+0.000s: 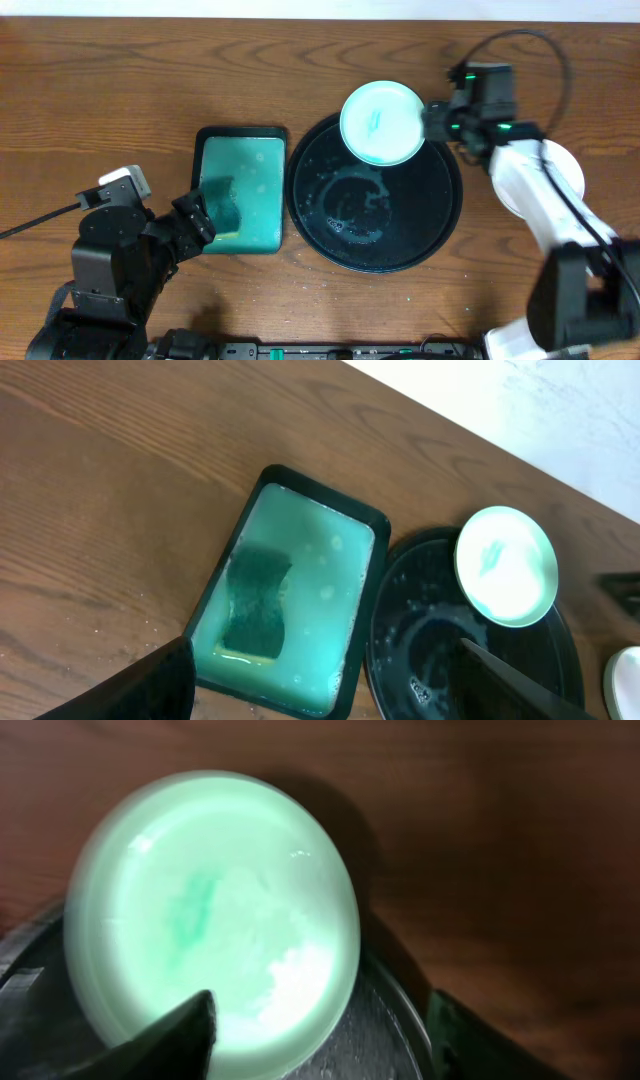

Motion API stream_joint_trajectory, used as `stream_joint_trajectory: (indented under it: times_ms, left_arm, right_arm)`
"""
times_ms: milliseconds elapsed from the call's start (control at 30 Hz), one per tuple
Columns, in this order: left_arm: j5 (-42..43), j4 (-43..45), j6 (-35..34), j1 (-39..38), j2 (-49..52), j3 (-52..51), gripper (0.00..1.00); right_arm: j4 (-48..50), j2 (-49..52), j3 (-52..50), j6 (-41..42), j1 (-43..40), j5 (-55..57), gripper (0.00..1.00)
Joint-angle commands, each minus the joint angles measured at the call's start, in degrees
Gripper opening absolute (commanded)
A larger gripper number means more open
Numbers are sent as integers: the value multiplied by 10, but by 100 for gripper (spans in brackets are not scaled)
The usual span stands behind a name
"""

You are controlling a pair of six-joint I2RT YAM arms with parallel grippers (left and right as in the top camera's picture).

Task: Clean dirty plates on tray and stack at the side
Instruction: 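Move right gripper to grip the remaining pale green plate's rim on tray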

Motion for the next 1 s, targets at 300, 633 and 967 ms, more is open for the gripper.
stream_joint_trajectory:
  times_ms: [300, 633, 967]
  left_arm:
    - [1, -1, 6, 2, 0, 9, 80]
    - [1, -1, 6, 2, 0, 9, 80]
    - [1, -1, 6, 2, 0, 9, 80]
  right_arm:
    - [107, 161, 0, 24, 25, 82, 34]
    - [-35, 51, 0, 32, 26, 25, 1]
    - [-315, -67, -9, 104, 54, 6, 1]
